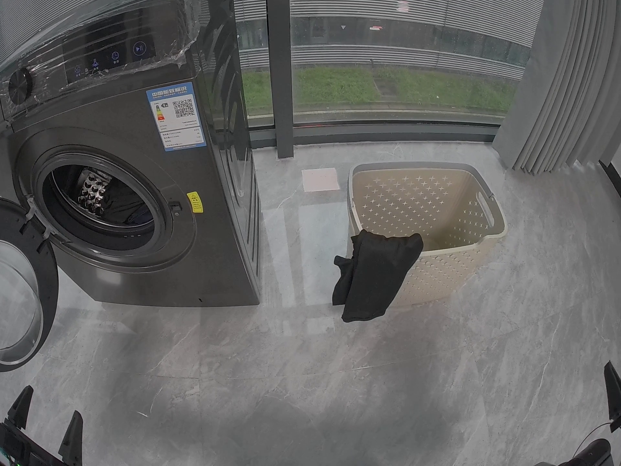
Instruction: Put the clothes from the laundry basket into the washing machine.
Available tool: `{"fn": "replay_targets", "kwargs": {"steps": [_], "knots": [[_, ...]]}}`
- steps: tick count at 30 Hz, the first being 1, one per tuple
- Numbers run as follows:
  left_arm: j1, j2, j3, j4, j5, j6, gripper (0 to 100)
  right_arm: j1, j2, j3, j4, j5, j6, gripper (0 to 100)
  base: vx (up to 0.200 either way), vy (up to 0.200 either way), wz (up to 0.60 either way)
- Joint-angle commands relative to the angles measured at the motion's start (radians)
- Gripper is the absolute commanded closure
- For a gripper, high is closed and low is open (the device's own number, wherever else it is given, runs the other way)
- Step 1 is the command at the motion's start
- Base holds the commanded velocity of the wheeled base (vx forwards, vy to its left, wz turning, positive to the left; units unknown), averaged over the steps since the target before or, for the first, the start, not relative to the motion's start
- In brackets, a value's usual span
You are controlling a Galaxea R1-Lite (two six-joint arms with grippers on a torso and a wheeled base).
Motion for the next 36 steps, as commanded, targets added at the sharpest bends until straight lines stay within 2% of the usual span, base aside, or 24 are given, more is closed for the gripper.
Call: {"fn": "replay_targets", "kwargs": {"steps": [1,7,9,10,11,15,18,20,24,26,36], "knots": [[0.001,-0.01,0.018,0.0,-0.001,0.0,0,0.06,0.333,-0.055,0.004,0.047,0.005,0,0.0,-0.2,0.0],[0.001,-0.01,0.018,0.0,-0.001,0.001,0,0.102,0.632,-0.074,-0.156,0.072,0.005,0,0.0,-0.2,0.0],[0.001,-0.01,0.018,0.0,-0.001,0.001,0,0.106,0.665,-0.074,-0.18,0.074,0.007,0,0.0,-0.1,0.0],[0.001,-0.01,0.018,0.0,-0.001,0.003,0,0.128,0.781,-0.077,-0.285,0.089,0.01,0,0.0,0.0,0.0],[0.001,-0.01,0.018,0.0,-0.001,0.003,0,0.14,0.827,-0.083,-0.326,0.098,0.011,0,0.0,0.0,0.0],[0.001,-0.01,0.018,0.0,-0.001,0.004,0,0.177,0.97,-0.098,-0.427,0.109,0.022,0,0.0,0.0,0.0],[0.001,-0.01,0.018,0.0,-0.001,0.004,0,0.207,1.022,-0.106,-0.458,0.109,0.036,0,0.0,0.0,0.0],[0.001,-0.01,0.018,0.0,-0.001,0.003,0,0.253,1.06,-0.113,-0.476,0.107,0.053,0,0.0,0.0,0.0],[0.001,-0.01,0.018,0.0,-0.001,0.003,0,0.31,1.117,-0.13,-0.481,0.101,0.074,0,0.0,-0.2,0.0],[0.001,-0.01,0.018,0.0,-0.001,0.004,0,0.315,1.146,-0.143,-0.489,0.101,0.08,0,0.0,-0.2,0.0],[0.001,-0.01,0.018,0.0,-0.001,0.008,0,0.318,1.343,-0.181,-0.638,0.097,0.103,0,0.0,0.0,0.0]]}}
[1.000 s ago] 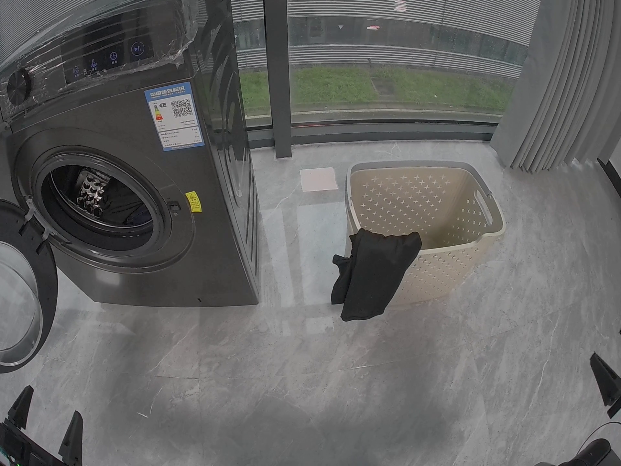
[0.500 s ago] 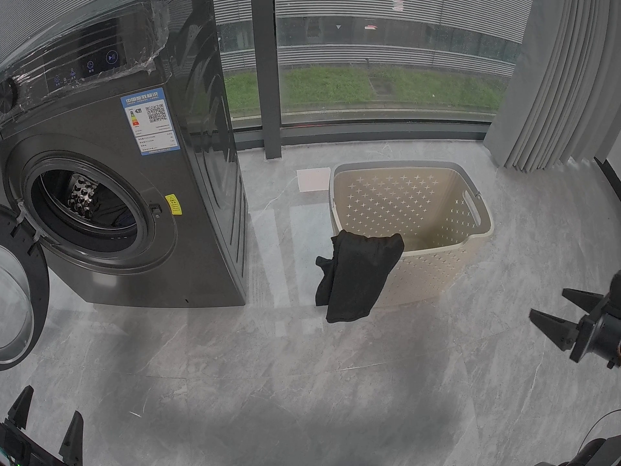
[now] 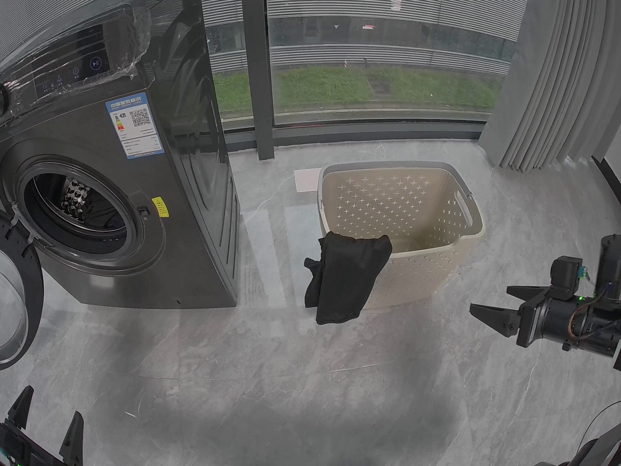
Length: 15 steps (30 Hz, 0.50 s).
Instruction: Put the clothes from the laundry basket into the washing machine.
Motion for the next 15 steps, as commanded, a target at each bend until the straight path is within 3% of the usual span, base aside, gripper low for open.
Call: {"fn": "replay_targets", "kwargs": {"steps": [1,11,15], "knots": [[0.0,-0.012,0.018,0.0,0.0,0.002,0,0.008,0.126,-0.01,-0.047,0.0,0.005,0,0.0,0.0,0.0],[0.0,-0.012,0.018,0.0,0.0,-0.003,0,0.065,0.191,-0.037,-0.076,-0.042,0.022,0,0.18,0.0,0.0],[0.0,-0.012,0.018,0.0,0.0,-0.007,0,0.072,0.234,-0.053,-0.084,-0.06,0.022,0,0.0,0.0,0.0]]}}
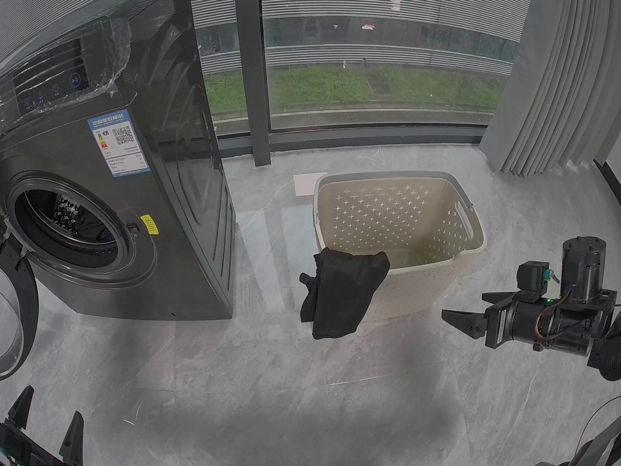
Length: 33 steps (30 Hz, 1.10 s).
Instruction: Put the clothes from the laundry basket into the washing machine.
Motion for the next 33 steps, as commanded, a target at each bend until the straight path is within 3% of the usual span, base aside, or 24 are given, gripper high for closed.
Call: {"fn": "replay_targets", "kwargs": {"steps": [1,8,17,22,27,33], "knots": [[0.001,-0.012,0.018,0.0,0.0,-0.003,0,0.019,0.067,-0.025,-0.003,-0.014,0.001,0,0.0,0.0,0.0],[0.001,-0.012,0.018,0.0,0.0,-0.003,0,0.032,0.122,-0.066,-0.007,-0.019,0.006,0,0.0,-0.171,0.0],[0.001,-0.012,0.018,0.0,0.0,0.003,0,0.047,0.176,-0.054,-0.09,-0.02,0.006,0,0.0,0.0,0.0],[0.001,-0.012,0.018,0.0,-0.002,0.003,0,0.078,0.205,-0.057,-0.13,-0.02,0.008,0,0.2,0.0,0.0],[0.001,-0.012,0.018,0.0,0.0,0.002,0,0.098,0.263,-0.072,-0.173,-0.022,0.043,0,0.16,0.0,0.0],[0.001,-0.012,0.016,0.0,0.0,0.0,0,0.098,0.398,-0.106,-0.313,-0.023,0.041,0,0.0,0.0,0.0]]}}
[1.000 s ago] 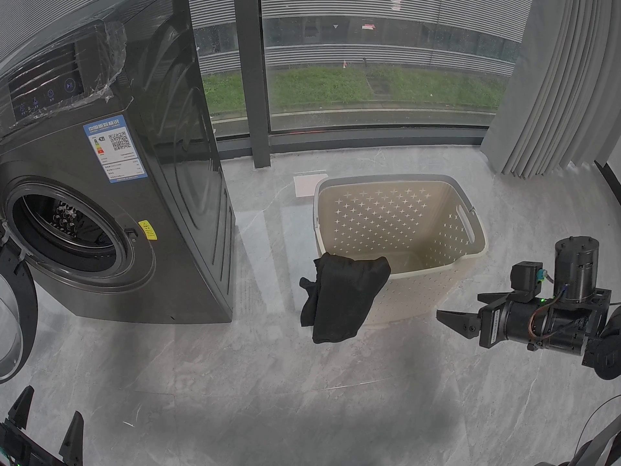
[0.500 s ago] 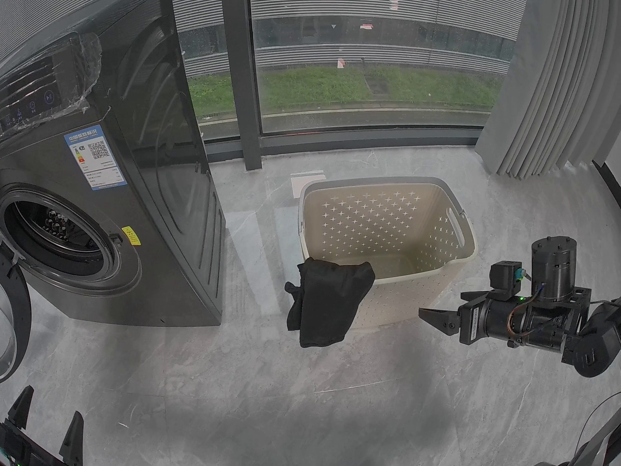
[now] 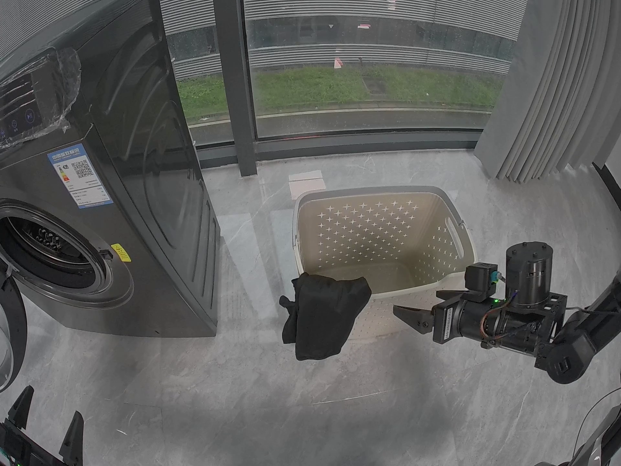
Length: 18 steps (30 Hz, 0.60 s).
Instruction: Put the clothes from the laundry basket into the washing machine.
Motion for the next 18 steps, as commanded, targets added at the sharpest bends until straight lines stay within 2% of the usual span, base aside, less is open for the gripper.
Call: {"fn": "replay_targets", "kwargs": {"steps": [1,8,13,18], "knots": [[0.001,-0.013,0.018,0.0,0.0,-0.001,0,0.004,0.136,-0.036,-0.079,-0.001,-0.002,0,0.0,0.0,0.0],[0.001,-0.013,0.016,0.0,0.0,-0.004,0,0.033,0.227,-0.116,-0.098,-0.001,0.001,0,0.0,0.0,0.0],[0.001,-0.013,0.016,0.0,0.0,-0.007,0,0.047,0.302,-0.217,-0.098,-0.001,0.007,0,0.0,0.0,0.0],[0.001,-0.013,0.016,0.0,0.003,-0.016,0,0.06,0.335,-0.243,-0.098,-0.004,0.007,0,0.0,0.0,0.0]]}}
